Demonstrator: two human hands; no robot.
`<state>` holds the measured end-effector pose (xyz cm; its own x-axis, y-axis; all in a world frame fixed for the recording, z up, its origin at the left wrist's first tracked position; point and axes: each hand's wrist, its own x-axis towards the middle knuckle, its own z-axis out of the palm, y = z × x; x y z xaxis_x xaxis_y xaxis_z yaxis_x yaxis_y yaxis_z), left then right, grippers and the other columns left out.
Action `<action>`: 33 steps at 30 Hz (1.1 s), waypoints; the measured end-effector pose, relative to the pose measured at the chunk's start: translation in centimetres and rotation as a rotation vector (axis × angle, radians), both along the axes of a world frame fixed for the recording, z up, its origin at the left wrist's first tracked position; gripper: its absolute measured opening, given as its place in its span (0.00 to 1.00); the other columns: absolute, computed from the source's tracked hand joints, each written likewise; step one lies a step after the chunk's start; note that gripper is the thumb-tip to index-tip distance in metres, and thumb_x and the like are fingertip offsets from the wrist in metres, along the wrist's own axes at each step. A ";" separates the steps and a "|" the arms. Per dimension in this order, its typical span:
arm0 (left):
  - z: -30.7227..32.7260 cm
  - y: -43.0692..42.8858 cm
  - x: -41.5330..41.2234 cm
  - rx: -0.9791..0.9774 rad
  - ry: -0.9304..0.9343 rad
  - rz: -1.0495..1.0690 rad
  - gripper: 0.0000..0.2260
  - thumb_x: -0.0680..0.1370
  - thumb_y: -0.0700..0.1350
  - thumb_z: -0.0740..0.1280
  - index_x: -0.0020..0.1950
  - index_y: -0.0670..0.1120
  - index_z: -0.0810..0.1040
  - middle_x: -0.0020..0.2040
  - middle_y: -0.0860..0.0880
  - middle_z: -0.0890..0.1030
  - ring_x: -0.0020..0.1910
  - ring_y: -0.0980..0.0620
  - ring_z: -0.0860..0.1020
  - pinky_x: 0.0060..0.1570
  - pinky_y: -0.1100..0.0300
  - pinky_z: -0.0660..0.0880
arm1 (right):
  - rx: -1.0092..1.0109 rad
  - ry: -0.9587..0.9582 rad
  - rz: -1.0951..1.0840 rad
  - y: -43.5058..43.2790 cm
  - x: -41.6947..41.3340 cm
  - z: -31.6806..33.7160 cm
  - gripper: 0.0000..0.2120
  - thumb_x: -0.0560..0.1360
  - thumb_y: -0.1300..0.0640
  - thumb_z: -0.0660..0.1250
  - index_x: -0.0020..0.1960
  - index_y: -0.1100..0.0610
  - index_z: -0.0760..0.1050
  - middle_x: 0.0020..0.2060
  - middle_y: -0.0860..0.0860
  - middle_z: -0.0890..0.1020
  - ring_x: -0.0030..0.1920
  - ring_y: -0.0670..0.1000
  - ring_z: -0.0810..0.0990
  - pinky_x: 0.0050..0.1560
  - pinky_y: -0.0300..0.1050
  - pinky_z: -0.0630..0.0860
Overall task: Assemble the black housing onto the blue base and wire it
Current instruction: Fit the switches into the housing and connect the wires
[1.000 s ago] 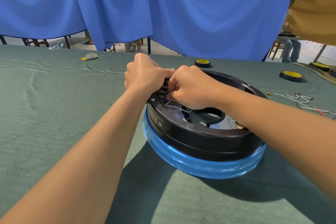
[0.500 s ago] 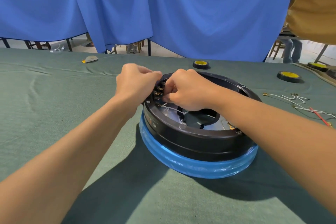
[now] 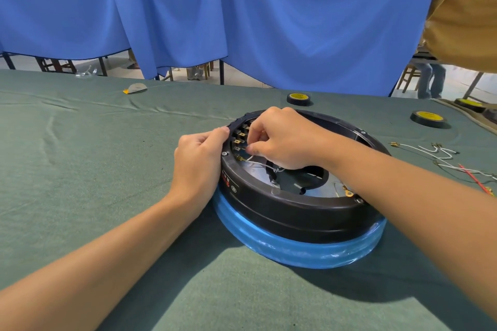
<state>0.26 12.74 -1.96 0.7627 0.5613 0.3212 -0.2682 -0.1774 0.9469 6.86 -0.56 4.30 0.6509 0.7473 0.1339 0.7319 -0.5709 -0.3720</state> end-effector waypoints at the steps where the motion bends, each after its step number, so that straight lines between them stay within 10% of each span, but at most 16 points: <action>1: 0.0 0.0 0.0 0.017 0.002 0.006 0.28 0.68 0.56 0.65 0.36 0.28 0.72 0.32 0.41 0.74 0.34 0.48 0.69 0.43 0.38 0.73 | -0.001 -0.003 0.002 0.0 0.0 0.0 0.06 0.77 0.57 0.68 0.41 0.52 0.79 0.32 0.42 0.77 0.38 0.42 0.76 0.36 0.39 0.71; 33: -0.1 -0.1 -0.1 0.112 0.027 0.031 0.26 0.71 0.54 0.62 0.33 0.29 0.69 0.30 0.43 0.69 0.32 0.49 0.65 0.40 0.40 0.70 | 0.070 0.016 -0.049 0.7 -0.2 0.0 0.05 0.75 0.58 0.70 0.44 0.56 0.85 0.31 0.45 0.79 0.34 0.43 0.73 0.31 0.36 0.67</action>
